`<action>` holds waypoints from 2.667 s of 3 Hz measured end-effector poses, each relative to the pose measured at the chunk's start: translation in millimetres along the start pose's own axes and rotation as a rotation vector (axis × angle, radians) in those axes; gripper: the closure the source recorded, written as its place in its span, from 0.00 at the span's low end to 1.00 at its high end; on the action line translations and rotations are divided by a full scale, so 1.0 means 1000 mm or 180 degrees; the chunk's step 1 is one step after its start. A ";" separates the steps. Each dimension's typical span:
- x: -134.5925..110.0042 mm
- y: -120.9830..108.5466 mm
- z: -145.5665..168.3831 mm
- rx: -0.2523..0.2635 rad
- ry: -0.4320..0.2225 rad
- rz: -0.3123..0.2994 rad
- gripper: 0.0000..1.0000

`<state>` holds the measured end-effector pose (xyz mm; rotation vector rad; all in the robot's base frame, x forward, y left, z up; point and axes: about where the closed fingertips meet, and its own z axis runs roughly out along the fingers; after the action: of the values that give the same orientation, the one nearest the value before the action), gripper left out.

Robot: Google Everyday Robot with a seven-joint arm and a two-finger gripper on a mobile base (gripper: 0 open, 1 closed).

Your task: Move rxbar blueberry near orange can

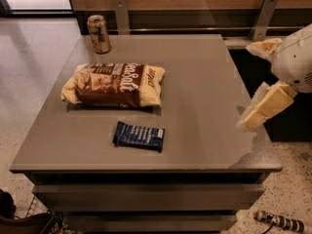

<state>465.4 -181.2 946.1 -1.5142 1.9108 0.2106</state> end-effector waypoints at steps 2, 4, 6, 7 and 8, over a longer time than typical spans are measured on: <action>-0.015 0.023 0.031 -0.0092 -0.0870 0.0438 0.00; -0.018 0.029 0.042 -0.0096 -0.1115 0.0683 0.00; -0.040 0.060 0.066 -0.0356 -0.1576 0.0391 0.00; -0.054 0.087 0.091 -0.0597 -0.1857 0.0151 0.00; -0.067 0.108 0.119 -0.0643 -0.1797 0.0017 0.00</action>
Offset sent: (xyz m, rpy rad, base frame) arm -0.0110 0.0436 -0.0285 0.4260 0.0260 -0.0309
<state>421.0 -32.8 866.4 -1.3845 1.4706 0.7667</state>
